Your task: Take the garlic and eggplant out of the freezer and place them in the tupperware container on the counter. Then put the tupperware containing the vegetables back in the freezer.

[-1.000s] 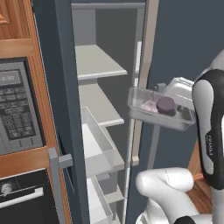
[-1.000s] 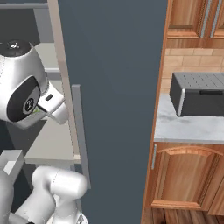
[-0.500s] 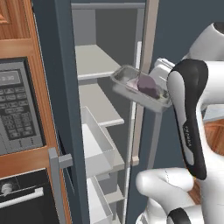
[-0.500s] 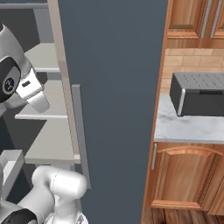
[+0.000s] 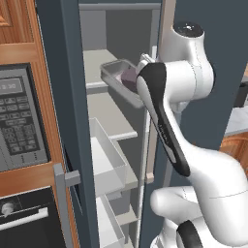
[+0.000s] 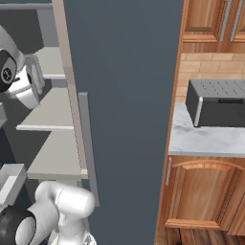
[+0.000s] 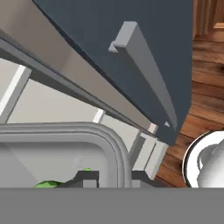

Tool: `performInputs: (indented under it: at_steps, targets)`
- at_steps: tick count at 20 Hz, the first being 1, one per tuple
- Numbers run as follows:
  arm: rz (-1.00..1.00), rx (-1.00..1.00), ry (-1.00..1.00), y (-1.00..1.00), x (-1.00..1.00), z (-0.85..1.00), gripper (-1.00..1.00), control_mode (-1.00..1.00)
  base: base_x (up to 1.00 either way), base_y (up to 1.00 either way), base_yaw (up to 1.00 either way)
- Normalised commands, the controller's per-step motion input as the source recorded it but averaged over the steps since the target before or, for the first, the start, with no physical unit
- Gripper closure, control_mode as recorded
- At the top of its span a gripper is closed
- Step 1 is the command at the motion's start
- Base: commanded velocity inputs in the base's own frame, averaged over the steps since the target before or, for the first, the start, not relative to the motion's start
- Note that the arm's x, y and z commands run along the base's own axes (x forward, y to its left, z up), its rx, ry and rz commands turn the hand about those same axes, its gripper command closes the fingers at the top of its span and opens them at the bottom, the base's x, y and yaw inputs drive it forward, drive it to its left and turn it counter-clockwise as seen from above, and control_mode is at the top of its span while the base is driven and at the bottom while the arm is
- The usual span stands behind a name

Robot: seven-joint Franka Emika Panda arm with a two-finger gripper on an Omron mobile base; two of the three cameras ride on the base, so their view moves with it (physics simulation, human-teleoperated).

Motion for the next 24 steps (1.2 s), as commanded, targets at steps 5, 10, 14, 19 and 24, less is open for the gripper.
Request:
performInputs:
  at_steps: [5,10,14,19,24]
  targets:
    - [-0.06,0.10,0.00,0.42,0.84,0.08,1.00,-1.00,0.00,0.00,0.00]
    - [-0.04,0.07,0.00,0.31,1.00,0.00,1.00,-1.00,0.00,0.00,0.00]
    - [-0.04,0.04,0.00,0.31,0.99,0.00,1.00,-1.00,0.00,0.00,0.00]
    - [-0.07,0.03,0.00,0.25,0.89,0.00,1.00,-1.00,0.00,0.00,0.00]
    - [-0.07,0.01,0.00,0.25,0.67,0.00,1.00,-1.00,0.00,0.00,0.00]
